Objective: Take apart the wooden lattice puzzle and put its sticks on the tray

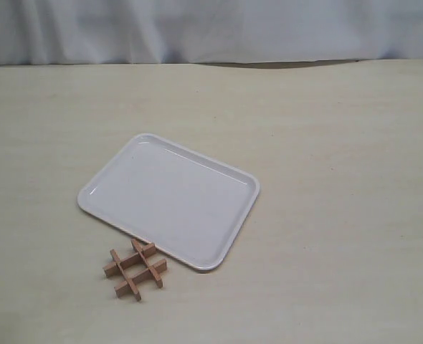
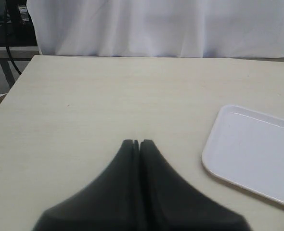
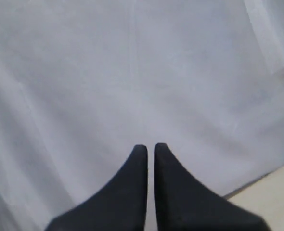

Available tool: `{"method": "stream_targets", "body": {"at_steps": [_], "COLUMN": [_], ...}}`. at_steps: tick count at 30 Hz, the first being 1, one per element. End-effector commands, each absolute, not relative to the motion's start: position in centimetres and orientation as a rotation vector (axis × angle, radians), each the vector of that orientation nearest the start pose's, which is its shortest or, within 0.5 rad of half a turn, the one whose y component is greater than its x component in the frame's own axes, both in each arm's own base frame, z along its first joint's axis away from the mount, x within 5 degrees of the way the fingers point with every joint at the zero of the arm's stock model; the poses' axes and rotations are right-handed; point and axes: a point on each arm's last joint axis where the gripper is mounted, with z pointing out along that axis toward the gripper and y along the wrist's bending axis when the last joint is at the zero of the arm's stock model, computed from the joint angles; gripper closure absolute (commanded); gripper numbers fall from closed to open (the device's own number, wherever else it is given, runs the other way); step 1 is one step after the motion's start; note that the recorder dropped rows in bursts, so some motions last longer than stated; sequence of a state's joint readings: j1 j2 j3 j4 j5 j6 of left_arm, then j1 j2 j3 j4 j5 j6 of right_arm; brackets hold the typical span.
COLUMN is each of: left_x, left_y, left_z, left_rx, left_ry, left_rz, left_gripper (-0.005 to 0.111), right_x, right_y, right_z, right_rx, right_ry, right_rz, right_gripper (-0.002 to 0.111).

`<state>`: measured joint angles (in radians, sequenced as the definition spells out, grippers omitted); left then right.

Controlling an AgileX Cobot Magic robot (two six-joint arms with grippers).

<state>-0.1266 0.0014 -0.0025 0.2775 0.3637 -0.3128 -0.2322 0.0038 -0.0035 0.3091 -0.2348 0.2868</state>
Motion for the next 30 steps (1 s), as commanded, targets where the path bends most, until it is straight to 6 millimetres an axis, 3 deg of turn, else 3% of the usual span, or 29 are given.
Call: {"method": "stream_targets", "body": {"at_steps": [1, 14, 18, 23, 30], "left_x": [5.4, 5.4, 5.4, 5.4, 5.4], "left_y": [0.2, 0.2, 0.2, 0.2, 0.2], "left_z": [18.2, 18.2, 18.2, 18.2, 18.2], "left_rx": [0.004, 0.004, 0.002, 0.002, 0.002], "left_ry": [1.825, 1.825, 1.830, 1.832, 1.832], "left_rz": [-0.046, -0.046, -0.044, -0.043, -0.043], "left_gripper": [0.107, 0.107, 0.107, 0.107, 0.107], "right_x": [5.0, 4.6, 5.7, 8.9, 16.6], "right_y": [-1.8, -1.8, -2.1, -2.7, -3.9], "right_z": [23.0, 24.0, 24.0, 26.5, 30.4], "right_rx": [0.645, 0.578, 0.612, 0.638, 0.560], "right_ry": [1.136, 1.031, 1.097, 1.255, 1.693], "right_rz": [0.379, 0.349, 0.332, 0.290, 0.129], "right_gripper": [0.104, 0.104, 0.104, 0.104, 0.104]}}
